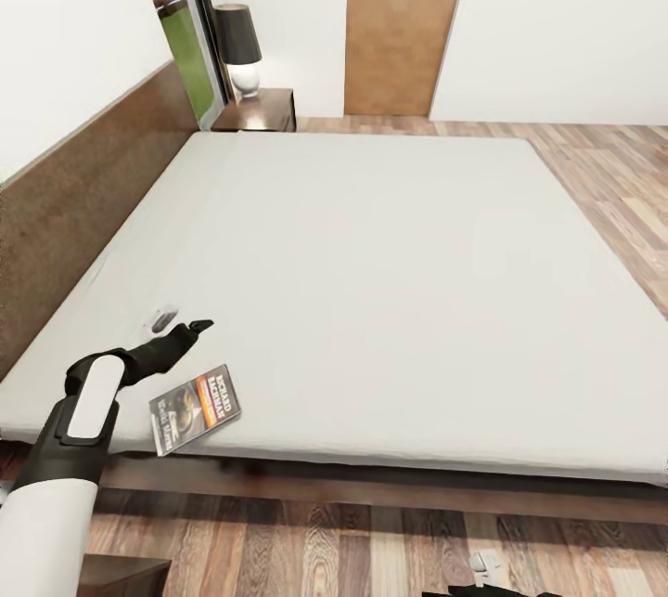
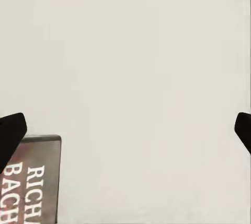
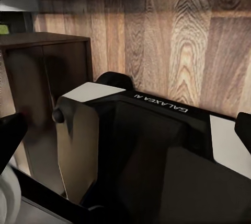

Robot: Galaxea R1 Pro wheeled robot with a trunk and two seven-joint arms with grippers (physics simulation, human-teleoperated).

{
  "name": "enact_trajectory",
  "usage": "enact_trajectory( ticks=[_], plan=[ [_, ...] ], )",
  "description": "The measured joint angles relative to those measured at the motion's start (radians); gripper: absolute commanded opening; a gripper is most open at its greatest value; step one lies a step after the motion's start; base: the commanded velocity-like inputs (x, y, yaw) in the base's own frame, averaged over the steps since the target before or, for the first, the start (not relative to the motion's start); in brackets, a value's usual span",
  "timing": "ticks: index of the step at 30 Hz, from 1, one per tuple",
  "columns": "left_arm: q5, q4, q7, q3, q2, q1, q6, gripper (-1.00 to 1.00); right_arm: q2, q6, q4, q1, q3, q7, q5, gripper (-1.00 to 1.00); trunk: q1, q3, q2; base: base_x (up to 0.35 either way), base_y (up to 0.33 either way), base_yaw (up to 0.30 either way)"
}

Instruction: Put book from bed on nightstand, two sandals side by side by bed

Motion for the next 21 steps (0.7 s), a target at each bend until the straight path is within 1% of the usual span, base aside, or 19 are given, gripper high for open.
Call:
enact_trajectory(
  ticks=[1,3,4,5,7,9,10,12,14,15,17,18,19,20,21],
  plan=[
    [0.025,-0.004,0.0,0.0,0.0,0.001,0.031,1.0,0.0,0.0,0.0,0.0,0.0,0.0,0.0,1.0,-0.004,0.003,0.007,0.0,0.0,0.0],
    [0.047,-0.006,-0.003,-0.001,0.0,0.002,0.053,1.0,0.0,0.0,0.0,0.0,-0.001,0.0,0.0,1.0,-0.011,0.009,0.021,0.0,0.0,0.0],
    [0.057,-0.007,-0.02,-0.002,0.0,0.004,0.067,1.0,0.0,0.0,0.0,0.0,-0.001,0.0,0.0,1.0,-0.015,0.013,0.028,0.0,0.0,0.0],
    [0.058,-0.006,-0.034,-0.003,0.001,0.004,0.075,1.0,0.0,0.0,0.0,0.0,-0.001,0.0,0.0,1.0,-0.019,0.016,0.035,0.0,0.0,0.0],
    [0.062,-0.003,-0.087,-0.007,0.0,0.009,0.108,1.0,0.0,0.0,0.0,0.0,-0.001,0.0,0.0,1.0,-0.027,0.022,0.049,0.0,0.0,0.0],
    [0.064,-0.001,-0.114,-0.011,0.0,0.013,0.124,1.0,0.0,0.0,0.0,0.0,-0.001,0.0,0.0,1.0,-0.034,0.028,0.063,0.0,0.0,0.0],
    [0.066,0.0,-0.137,-0.025,0.0,0.025,0.136,1.0,0.0,0.0,0.0,0.0,-0.001,0.0,0.0,1.0,-0.038,0.031,0.07,0.0,0.0,0.0],
    [0.067,0.001,-0.154,-0.047,0.0,0.043,0.143,1.0,0.0,0.0,0.0,0.0,-0.001,0.0,0.0,1.0,-0.046,0.038,0.084,0.0,0.0,0.0],
    [0.068,0.001,-0.172,-0.108,0.0,0.074,0.151,1.0,0.0,0.0,0.0,0.0,-0.001,0.0,0.0,1.0,-0.054,0.044,0.098,0.0,0.0,0.0],
    [0.069,0.001,-0.177,-0.131,0.001,0.081,0.152,1.0,0.0,0.0,0.0,0.0,-0.001,0.0,0.0,1.0,-0.058,0.047,0.105,0.0,0.0,0.0],
    [0.071,0.001,-0.195,-0.201,0.003,0.105,0.153,1.0,0.0,0.0,0.0,0.0,-0.001,0.0,0.0,1.0,-0.065,0.053,0.119,0.0,0.0,0.0],
    [0.071,0.0,-0.201,-0.216,0.005,0.112,0.153,1.0,0.0,0.0,0.0,0.0,-0.001,0.0,0.0,1.0,-0.069,0.056,0.126,0.0,0.0,0.0],
    [0.072,0.0,-0.213,-0.239,0.009,0.126,0.154,1.0,0.0,0.0,0.0,0.0,-0.001,0.0,0.0,1.0,-0.073,0.059,0.133,0.0,0.0,0.0],
    [0.073,0.0,-0.22,-0.251,0.011,0.134,0.153,1.0,0.0,0.0,0.0,0.0,-0.001,0.0,0.0,1.0,-0.077,0.063,0.14,0.0,0.0,0.0],
    [0.073,-0.004,-0.257,-0.295,0.017,0.162,0.145,1.0,0.0,0.0,0.0,0.0,-0.001,0.0,0.0,1.0,-0.081,0.066,0.147,0.0,0.0,0.0]
  ],
)
